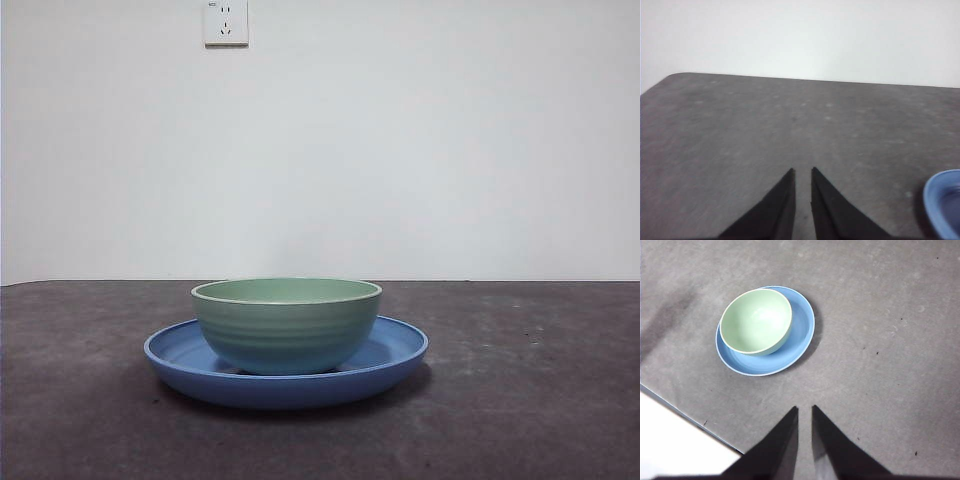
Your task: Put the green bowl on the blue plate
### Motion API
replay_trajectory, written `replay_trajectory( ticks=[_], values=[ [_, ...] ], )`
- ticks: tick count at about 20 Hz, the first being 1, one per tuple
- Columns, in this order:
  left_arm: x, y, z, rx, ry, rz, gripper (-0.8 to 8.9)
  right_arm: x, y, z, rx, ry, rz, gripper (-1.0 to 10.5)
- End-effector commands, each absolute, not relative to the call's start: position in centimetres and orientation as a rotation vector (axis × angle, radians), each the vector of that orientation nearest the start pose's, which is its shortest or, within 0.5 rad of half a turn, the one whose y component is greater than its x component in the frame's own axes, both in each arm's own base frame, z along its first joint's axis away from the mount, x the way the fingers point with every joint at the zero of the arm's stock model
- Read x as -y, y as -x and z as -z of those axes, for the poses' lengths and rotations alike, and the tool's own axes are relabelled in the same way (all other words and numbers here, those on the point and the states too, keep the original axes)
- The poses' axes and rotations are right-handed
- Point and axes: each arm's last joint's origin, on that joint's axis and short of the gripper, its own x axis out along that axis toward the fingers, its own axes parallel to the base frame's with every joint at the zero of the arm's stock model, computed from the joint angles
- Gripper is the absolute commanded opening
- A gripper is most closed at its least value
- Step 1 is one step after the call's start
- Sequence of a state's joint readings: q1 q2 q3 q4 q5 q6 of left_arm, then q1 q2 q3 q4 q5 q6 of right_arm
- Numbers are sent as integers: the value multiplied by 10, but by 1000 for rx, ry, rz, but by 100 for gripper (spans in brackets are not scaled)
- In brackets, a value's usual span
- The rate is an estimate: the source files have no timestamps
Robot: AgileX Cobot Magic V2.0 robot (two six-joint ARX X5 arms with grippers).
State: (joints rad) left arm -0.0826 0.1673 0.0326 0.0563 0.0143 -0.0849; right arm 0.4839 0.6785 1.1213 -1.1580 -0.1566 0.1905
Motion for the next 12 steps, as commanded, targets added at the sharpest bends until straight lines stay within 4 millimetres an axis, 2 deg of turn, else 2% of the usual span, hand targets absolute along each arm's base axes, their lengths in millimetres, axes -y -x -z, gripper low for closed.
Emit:
replay_trajectory(
  ticks=[1, 4, 12],
  values=[
    [7, -104, -153, -158, 82, 41, 51, -43, -71, -371, -749, -63, -550, 40],
    [6, -98, -147, -216, 60, 10, 51, -43, -71, -371, -749, -63, -550, 40],
    [6, -95, -149, -179, 41, 17, 51, -43, -71, -371, -748, -63, -550, 40]
  ],
)
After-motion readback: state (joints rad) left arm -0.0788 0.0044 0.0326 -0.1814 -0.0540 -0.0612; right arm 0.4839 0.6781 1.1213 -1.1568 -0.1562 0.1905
